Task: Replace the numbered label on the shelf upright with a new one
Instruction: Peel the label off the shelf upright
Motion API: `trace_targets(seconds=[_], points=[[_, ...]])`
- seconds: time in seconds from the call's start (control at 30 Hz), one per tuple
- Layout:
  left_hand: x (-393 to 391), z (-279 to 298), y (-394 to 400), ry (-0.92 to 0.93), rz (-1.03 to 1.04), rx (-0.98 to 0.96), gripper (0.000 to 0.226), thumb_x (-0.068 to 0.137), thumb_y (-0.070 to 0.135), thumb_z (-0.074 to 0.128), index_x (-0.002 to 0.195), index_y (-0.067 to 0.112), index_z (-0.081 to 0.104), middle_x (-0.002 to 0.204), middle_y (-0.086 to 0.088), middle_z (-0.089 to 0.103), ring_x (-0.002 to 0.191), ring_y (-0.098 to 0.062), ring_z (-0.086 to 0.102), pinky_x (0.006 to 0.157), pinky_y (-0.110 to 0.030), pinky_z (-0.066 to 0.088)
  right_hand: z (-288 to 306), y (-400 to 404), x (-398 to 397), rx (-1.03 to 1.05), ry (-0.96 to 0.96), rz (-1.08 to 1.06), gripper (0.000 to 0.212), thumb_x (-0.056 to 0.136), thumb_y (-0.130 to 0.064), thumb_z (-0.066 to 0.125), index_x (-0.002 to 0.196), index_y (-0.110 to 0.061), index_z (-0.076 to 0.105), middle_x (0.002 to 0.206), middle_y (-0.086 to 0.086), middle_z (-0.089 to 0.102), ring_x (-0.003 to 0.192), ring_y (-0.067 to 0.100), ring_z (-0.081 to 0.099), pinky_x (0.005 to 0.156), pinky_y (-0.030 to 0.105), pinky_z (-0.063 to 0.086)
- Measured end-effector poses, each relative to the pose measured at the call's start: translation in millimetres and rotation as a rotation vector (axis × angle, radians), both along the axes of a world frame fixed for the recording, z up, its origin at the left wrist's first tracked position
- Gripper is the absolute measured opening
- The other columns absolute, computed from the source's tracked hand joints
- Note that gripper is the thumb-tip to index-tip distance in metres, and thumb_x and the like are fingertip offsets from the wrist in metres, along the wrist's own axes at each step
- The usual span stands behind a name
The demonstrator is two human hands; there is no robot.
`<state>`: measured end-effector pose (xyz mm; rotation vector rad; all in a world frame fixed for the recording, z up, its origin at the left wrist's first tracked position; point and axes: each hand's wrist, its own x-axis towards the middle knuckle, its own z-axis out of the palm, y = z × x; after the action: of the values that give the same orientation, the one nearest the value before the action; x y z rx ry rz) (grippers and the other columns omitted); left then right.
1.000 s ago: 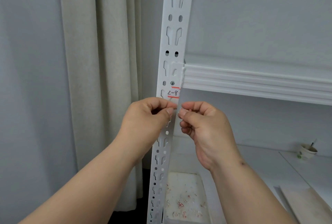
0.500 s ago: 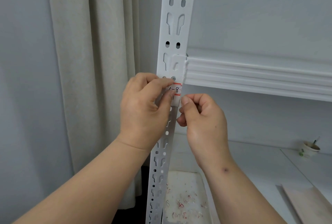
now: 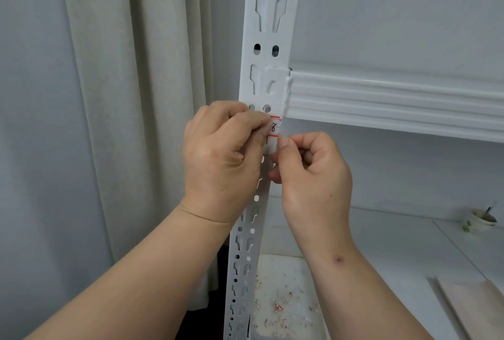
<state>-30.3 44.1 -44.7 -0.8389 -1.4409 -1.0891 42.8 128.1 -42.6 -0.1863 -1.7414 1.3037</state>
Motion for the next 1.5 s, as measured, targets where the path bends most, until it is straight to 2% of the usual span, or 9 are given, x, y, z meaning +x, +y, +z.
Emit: trace_targets(seconds=[0.27, 0.4, 0.57, 0.7, 0.97, 1.07, 1.17, 1.33, 1.5], points=[[-0.9, 1.2, -0.1, 0.024, 0.006, -0.029, 0.004, 0.084, 0.005, 0.071, 0.081, 0.004, 0.073, 0.084, -0.008, 0.067, 0.076, -0.029, 0.061, 0.065, -0.048, 0.049, -1.5, 0.8, -4.0, 0.01, -0.007, -0.036, 0.015, 0.086, -0.029, 0.063, 0.073, -0.023, 0.057, 0.065, 0.0, 0.067, 0.064, 0.019, 0.067, 0.062, 0.039, 0.055], [3.8, 5.4, 2.5, -0.067, -0.03, -0.037, 0.003, 0.083, 0.007, 0.068, 0.081, 0.005, 0.068, 0.084, -0.002, 0.063, 0.077, -0.027, 0.06, 0.067, -0.049, 0.05, -1.2, -1.8, -4.9, 0.023, 0.005, -0.051, 0.015, 0.082, -0.032, 0.061, 0.071, -0.022, 0.056, 0.063, -0.001, 0.065, 0.061, 0.017, 0.063, 0.061, 0.035, 0.053], [10.6, 12.1, 4.1, -0.155, 0.001, -0.063, 0.001, 0.083, 0.01, 0.063, 0.083, 0.01, 0.064, 0.087, 0.008, 0.052, 0.08, -0.026, 0.059, 0.068, -0.05, 0.05, -1.2, -1.6, -3.2, 0.045, -0.014, -0.055, 0.016, 0.085, -0.024, 0.063, 0.071, -0.021, 0.056, 0.062, -0.004, 0.063, 0.059, 0.012, 0.059, 0.058, 0.028, 0.049], [9.9, 16.1, 3.5, -0.109, 0.098, -0.133, 0.009, 0.085, 0.013, 0.056, 0.084, 0.008, 0.063, 0.086, -0.006, 0.06, 0.079, -0.031, 0.058, 0.067, -0.05, 0.048, -2.9, -2.6, -1.4, 0.042, -0.04, -0.042, 0.016, 0.086, -0.023, 0.061, 0.071, -0.021, 0.056, 0.063, -0.003, 0.064, 0.062, 0.017, 0.063, 0.06, 0.034, 0.053], [9.2, 15.8, 2.7, -0.105, 0.173, -0.221, 0.007, 0.08, 0.007, 0.058, 0.086, 0.007, 0.061, 0.086, -0.007, 0.058, 0.078, -0.031, 0.055, 0.07, -0.038, 0.039, -1.7, -4.0, 2.7, 0.034, -0.049, -0.04, 0.015, 0.087, -0.023, 0.06, 0.072, -0.021, 0.057, 0.064, 0.0, 0.064, 0.064, 0.023, 0.064, 0.065, 0.044, 0.055], [9.8, 8.4, -0.3, -0.142, 0.095, -0.157, 0.005, 0.087, 0.01, 0.055, 0.091, 0.012, 0.057, 0.087, 0.004, 0.05, 0.081, -0.022, 0.052, 0.073, -0.038, 0.04, -2.6, -3.2, 4.1, 0.037, -0.049, -0.041, 0.015, 0.086, -0.025, 0.059, 0.072, -0.021, 0.056, 0.066, -0.001, 0.066, 0.066, 0.022, 0.066, 0.067, 0.044, 0.055], [11.3, 4.9, -3.0, -0.187, 0.023, -0.075, 0.023, 0.087, 0.011, 0.061, 0.102, 0.023, 0.048, 0.089, 0.009, 0.046, 0.08, -0.011, 0.048, 0.073, -0.043, 0.046, -4.3, -1.1, 5.3, 0.044, -0.063, -0.039, 0.014, 0.087, -0.023, 0.06, 0.073, -0.023, 0.057, 0.071, -0.001, 0.068, 0.068, 0.02, 0.067, 0.068, 0.042, 0.055], [9.6, 11.4, -1.9, -0.122, 0.047, -0.136, 0.007, 0.087, 0.016, 0.066, 0.092, 0.011, 0.063, 0.089, 0.0, 0.06, 0.08, -0.024, 0.059, 0.071, -0.051, 0.05, -3.0, -0.2, 5.5, 0.048, -0.056, -0.032, 0.015, 0.087, -0.021, 0.06, 0.072, -0.023, 0.056, 0.069, -0.004, 0.067, 0.068, 0.018, 0.068, 0.068, 0.041, 0.056], [7.6, 16.1, -0.1, -0.098, 0.092, -0.135, 0.006, 0.087, 0.013, 0.062, 0.085, 0.008, 0.065, 0.085, -0.003, 0.062, 0.078, -0.029, 0.06, 0.069, -0.051, 0.05, -3.4, 1.7, 4.3, 0.043, -0.066, -0.029, 0.015, 0.087, -0.023, 0.06, 0.072, -0.024, 0.056, 0.071, -0.004, 0.067, 0.069, 0.019, 0.068, 0.068, 0.04, 0.055]])
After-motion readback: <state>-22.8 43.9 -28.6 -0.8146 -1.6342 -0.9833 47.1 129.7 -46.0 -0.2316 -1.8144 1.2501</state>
